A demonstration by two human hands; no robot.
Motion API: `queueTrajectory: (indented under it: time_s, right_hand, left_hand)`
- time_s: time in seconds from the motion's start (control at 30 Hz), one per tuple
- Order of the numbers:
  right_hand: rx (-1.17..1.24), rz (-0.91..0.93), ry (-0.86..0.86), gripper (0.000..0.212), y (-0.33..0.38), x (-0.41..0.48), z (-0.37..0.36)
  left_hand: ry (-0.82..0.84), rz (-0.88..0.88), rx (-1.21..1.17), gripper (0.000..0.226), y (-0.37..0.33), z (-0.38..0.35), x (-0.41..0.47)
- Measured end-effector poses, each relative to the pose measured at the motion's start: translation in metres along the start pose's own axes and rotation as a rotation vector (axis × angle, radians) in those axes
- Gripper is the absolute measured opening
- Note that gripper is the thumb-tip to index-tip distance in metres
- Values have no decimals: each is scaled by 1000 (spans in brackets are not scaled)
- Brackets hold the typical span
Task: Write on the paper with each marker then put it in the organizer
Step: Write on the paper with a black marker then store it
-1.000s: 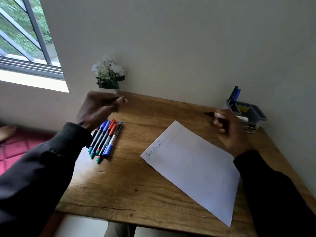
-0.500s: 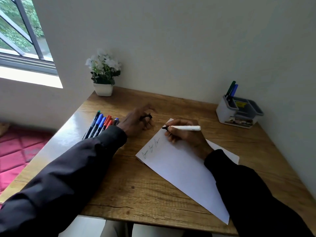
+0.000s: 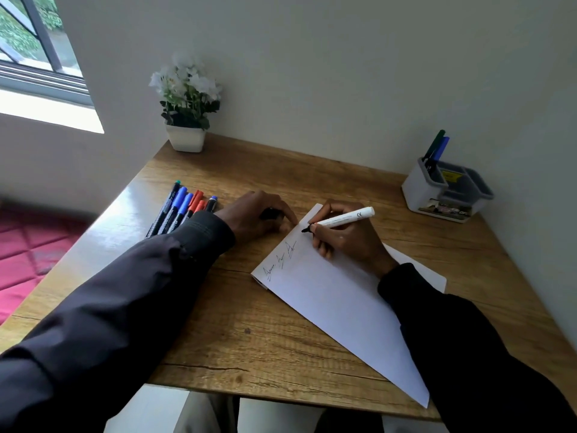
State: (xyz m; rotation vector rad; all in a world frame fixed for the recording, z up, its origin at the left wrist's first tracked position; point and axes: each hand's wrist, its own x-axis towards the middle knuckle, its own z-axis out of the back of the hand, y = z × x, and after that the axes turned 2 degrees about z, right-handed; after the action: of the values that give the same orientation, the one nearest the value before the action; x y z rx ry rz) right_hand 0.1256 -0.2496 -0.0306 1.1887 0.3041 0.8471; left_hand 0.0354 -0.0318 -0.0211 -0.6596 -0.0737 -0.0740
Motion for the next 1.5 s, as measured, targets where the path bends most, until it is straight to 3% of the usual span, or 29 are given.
queueTrajectory:
  time_s: [0.67, 1.5]
  right_hand:
    - [-52, 51, 31, 13, -1, -2, -2]
    - [-79, -53, -16, 10, 3, 1, -7]
  left_hand:
    - [0, 47, -114, 31, 3, -3, -1]
    - [49, 45, -143, 33, -1, 1, -3]
